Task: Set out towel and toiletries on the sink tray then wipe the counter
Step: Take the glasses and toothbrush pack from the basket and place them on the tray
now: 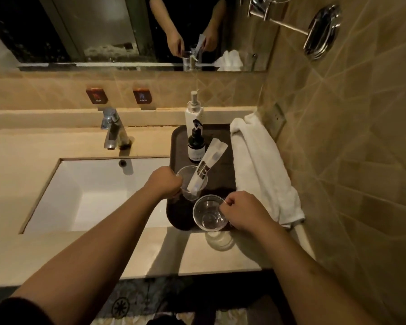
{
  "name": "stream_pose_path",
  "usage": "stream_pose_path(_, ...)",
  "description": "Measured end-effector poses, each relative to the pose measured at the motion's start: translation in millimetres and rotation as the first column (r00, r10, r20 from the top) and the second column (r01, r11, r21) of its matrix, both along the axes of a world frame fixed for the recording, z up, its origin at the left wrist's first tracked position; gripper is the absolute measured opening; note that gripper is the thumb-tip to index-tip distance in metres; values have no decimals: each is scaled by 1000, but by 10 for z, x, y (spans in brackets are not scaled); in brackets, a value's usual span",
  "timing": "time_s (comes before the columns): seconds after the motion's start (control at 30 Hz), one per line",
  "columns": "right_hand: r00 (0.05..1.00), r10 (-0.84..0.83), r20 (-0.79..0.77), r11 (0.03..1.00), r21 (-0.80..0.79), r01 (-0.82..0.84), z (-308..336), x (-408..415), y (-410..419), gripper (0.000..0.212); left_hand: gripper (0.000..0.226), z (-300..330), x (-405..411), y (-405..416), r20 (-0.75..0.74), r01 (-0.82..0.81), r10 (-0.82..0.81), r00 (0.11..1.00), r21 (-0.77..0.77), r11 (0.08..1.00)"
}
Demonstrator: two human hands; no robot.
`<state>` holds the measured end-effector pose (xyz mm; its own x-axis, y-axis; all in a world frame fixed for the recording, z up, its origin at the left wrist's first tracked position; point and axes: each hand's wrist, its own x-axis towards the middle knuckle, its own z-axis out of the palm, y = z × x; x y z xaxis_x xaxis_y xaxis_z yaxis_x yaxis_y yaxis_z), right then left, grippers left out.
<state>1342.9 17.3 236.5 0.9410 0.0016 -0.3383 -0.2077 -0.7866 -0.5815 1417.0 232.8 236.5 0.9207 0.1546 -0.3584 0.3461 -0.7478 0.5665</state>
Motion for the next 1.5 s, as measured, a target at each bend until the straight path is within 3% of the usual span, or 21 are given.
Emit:
stream_pose_path(0.27, 998, -49, -41, 998, -32, 48, -303, 347, 164, 18, 23, -217, 461, -16, -80, 22, -27, 996, -68, 997)
stream_pose_path(0.4, 997, -73, -39, 997, -7, 73, -413, 452, 236, 17, 21, -331, 596, -10, -87, -82, 63, 994, -234, 969)
stream_pose_path(0.57, 997, -73, -8, 997, -16, 73, -492, 506, 299, 17, 16, -431, 651, 14, -65, -48, 34, 997, -226, 973)
stream_pose_path(0.93, 998, -63, -14, 998, -3, 63, -615, 525, 328, 19, 18, -482, 661, -15, -136, -155, 108, 985, -404, 901)
stream_pose_path(1.17, 997, -71, -11, 997, 9, 71, -607, 518, 291, 13, 19, -501, 593, 70, -85, -77, 48, 995, -377, 923)
stream_pose_path(1.5, 998, -53, 39, 998, -31, 54, -405, 544, 245, 12, 18, -421, 328, 348, 49, 143, -141, 989, -43, 989)
